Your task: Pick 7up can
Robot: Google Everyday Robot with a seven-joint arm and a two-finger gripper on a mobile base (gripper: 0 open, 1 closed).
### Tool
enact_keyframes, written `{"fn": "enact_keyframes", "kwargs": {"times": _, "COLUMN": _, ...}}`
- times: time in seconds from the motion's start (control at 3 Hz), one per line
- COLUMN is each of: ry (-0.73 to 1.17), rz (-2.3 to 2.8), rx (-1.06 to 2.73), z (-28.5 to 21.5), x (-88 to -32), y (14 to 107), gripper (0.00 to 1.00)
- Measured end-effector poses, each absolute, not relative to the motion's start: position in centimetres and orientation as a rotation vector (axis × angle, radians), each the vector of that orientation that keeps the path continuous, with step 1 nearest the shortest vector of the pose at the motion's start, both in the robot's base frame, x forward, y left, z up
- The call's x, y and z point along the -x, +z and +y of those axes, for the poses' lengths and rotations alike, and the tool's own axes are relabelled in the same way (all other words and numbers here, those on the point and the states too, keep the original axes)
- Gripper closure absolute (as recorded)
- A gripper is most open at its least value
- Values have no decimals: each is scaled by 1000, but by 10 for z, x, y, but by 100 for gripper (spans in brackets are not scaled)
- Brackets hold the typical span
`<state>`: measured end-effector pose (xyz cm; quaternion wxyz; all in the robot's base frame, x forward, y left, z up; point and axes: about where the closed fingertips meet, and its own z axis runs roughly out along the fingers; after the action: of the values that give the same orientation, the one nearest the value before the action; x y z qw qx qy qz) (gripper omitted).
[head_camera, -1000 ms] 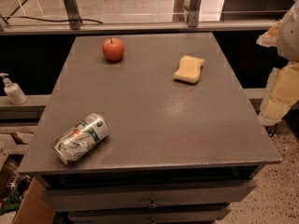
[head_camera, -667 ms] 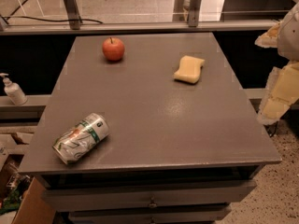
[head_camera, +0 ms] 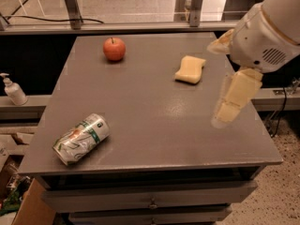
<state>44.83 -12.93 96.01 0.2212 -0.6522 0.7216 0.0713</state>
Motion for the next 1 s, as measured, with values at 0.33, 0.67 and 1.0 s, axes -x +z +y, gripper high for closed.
{"fn": "enact_keyframes", "kwargs": {"times": 0.33, "ry": 337, "rz": 1840, "rx": 1848, "z": -76, "x": -441, "y": 960, "gripper": 0}}
{"fn": "enact_keyframes", "kwargs": {"times": 0.67, "ry": 373, "rz": 1808, "rx": 1848, "z": -65, "x": -437, "y": 964, "gripper": 0}}
{"fn": "enact_keyframes", "kwargs": {"times": 1.0, "ry": 372, "rz": 1808, "rx": 1848, "z": -64, "x": -437, "y": 964, "gripper": 0}}
